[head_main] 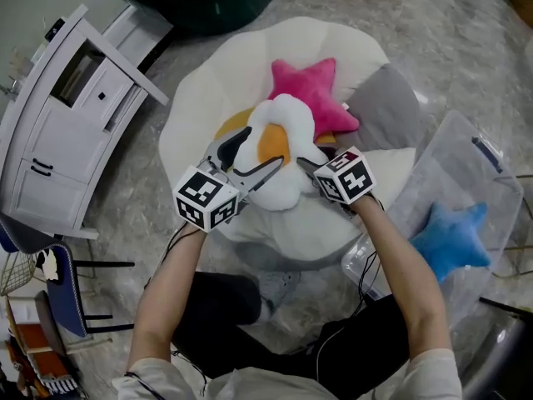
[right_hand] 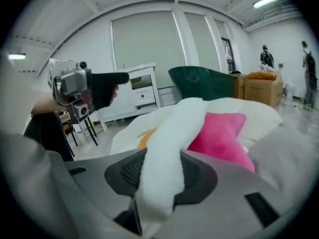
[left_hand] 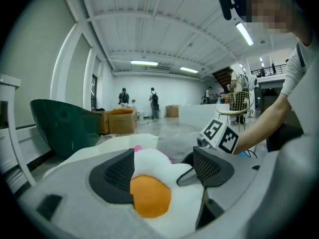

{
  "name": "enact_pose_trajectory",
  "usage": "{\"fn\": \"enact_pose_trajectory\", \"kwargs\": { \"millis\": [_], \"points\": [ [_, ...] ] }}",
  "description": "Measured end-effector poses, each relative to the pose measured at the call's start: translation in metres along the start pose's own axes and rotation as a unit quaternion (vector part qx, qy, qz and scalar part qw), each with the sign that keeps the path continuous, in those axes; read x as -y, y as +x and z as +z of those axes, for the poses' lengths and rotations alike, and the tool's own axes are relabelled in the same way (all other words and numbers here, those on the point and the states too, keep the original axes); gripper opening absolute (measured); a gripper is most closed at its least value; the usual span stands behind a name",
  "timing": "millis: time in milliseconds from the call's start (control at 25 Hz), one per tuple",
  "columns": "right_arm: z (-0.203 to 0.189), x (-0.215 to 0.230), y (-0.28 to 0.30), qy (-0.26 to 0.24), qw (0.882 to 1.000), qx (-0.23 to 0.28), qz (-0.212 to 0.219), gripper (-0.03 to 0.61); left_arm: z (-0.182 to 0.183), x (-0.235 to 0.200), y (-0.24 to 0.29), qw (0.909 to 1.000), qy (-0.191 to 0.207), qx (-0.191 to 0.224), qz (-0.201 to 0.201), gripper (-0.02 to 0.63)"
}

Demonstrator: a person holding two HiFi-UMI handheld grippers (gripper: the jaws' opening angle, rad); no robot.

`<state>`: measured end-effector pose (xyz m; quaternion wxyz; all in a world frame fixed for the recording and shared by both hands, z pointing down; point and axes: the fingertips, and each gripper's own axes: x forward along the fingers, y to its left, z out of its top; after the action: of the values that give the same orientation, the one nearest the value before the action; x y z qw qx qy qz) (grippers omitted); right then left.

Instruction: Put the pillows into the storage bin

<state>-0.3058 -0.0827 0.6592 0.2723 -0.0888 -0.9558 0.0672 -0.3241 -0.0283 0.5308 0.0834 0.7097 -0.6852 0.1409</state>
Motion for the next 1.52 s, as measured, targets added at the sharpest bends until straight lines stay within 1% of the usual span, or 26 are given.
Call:
{"fn": "enact_pose_trajectory", "kwargs": {
  "millis": [80,160,320,520,720,880,1000,1200,1400,1520],
  "points": [
    [0.016,0.004,-0.021,-0.011,0.999,0.027,-0.014,0.149,0.007,0.001,0.008,0.9999,-0.009,0.009,-0.007,0.377],
    [0.028,0.008,-0.044,-0.015,0.998,0.055,-0.032,0.147,0.009,0.009,0.018,0.9996,-0.009,0.012,-0.026,0.377],
    [0.043,0.027,-0.099,-0.022,0.990,0.105,-0.094,0.147,0.012,0.035,0.049,0.9971,0.007,0.013,-0.075,0.377],
    [0.037,0.055,-0.164,-0.018,0.975,0.143,-0.169,0.149,0.016,0.076,0.091,0.9915,-0.010,0.011,-0.129,0.377],
    [0.025,0.077,-0.215,0.000,0.960,0.168,-0.225,0.149,0.021,0.121,0.136,0.9839,-0.004,0.006,-0.179,0.377],
    [0.023,0.088,-0.248,-0.013,0.947,0.172,-0.270,0.150,0.032,0.146,0.165,0.9781,-0.023,0.016,-0.206,0.377],
    [0.021,0.097,-0.270,-0.011,0.939,0.179,-0.293,0.150,0.042,0.161,0.178,0.9739,-0.039,0.030,-0.222,0.376],
    [0.013,0.096,-0.296,-0.009,0.927,0.175,-0.332,0.150,0.052,0.184,0.189,0.9653,-0.034,0.043,-0.255,0.376],
    [-0.001,0.086,-0.335,-0.005,0.910,0.163,-0.382,0.150,0.062,0.224,0.192,0.9504,-0.038,0.058,-0.303,0.377],
    [-0.003,0.079,-0.355,-0.020,0.896,0.149,-0.417,0.152,0.068,0.245,0.194,0.9419,-0.045,0.066,-0.326,0.377]
  ]
}}
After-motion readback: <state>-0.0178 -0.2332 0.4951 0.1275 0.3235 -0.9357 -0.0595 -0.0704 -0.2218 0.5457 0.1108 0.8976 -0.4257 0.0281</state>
